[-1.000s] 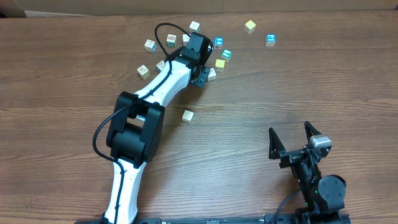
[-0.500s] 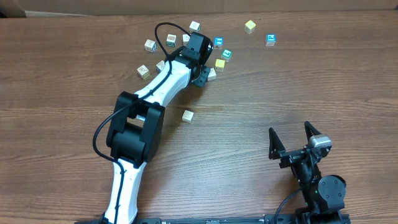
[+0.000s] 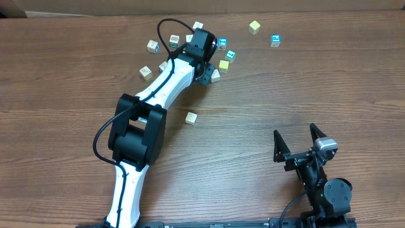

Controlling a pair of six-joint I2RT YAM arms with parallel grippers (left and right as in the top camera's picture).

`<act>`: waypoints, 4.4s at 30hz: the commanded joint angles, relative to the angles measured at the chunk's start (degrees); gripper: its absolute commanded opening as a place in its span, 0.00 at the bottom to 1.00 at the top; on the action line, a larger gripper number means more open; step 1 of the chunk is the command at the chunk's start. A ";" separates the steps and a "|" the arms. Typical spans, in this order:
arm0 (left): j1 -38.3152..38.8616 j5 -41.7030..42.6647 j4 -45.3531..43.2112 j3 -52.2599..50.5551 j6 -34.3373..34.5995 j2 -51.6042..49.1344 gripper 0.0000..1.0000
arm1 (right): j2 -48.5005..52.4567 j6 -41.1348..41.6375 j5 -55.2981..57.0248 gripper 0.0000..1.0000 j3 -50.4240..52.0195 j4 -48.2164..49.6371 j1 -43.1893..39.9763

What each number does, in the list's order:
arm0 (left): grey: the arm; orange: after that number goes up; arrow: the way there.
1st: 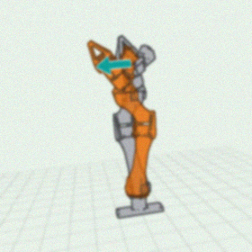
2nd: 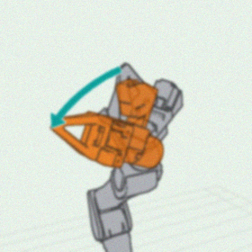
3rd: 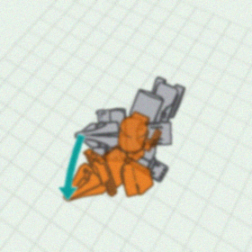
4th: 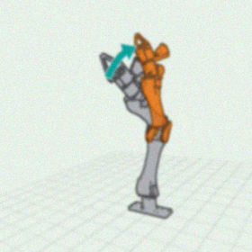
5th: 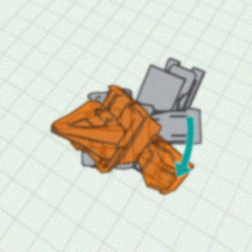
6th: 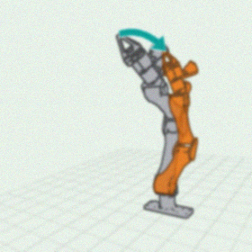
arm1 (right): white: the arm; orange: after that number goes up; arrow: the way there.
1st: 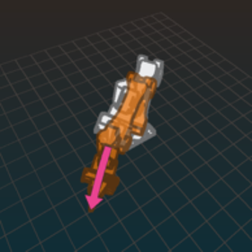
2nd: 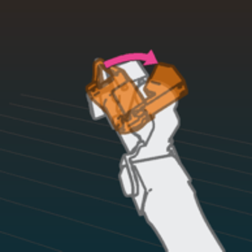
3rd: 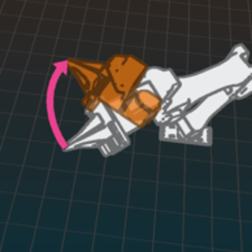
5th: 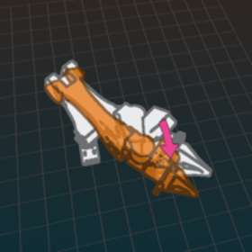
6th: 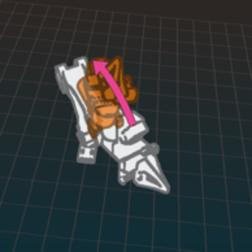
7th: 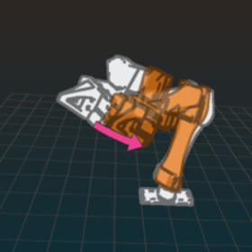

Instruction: Form a circle

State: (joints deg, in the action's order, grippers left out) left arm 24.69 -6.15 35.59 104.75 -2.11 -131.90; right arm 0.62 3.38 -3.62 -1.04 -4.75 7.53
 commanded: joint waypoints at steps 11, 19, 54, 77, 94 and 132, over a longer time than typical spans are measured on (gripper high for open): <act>-0.42 -0.22 3.26 1.36 -3.10 2.69 0.48 | -0.46 -0.24 -0.13 1.00 0.57 0.17 -0.13; -0.42 0.39 2.99 1.36 -3.34 1.90 0.44 | -0.46 -0.24 -0.13 1.00 0.57 0.17 -0.13; -0.35 1.31 2.67 0.44 -3.69 1.88 0.41 | -0.46 -0.24 -0.13 1.00 0.57 0.17 -0.13; -0.35 1.29 3.17 -0.61 -3.69 1.88 0.42 | -0.46 -0.24 -0.13 1.00 0.57 0.17 -0.13; -0.35 1.31 2.51 -1.09 -3.67 1.88 0.38 | -0.46 -0.24 -0.13 1.00 0.57 0.17 -0.13; -0.35 1.77 10.64 1.40 -0.04 14.49 0.59 | -0.46 -0.24 -0.13 1.00 0.57 0.17 -0.13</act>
State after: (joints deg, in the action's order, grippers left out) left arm 24.69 -5.56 46.33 105.65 -2.68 -115.24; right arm 0.62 3.38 -3.64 -1.04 -4.75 7.53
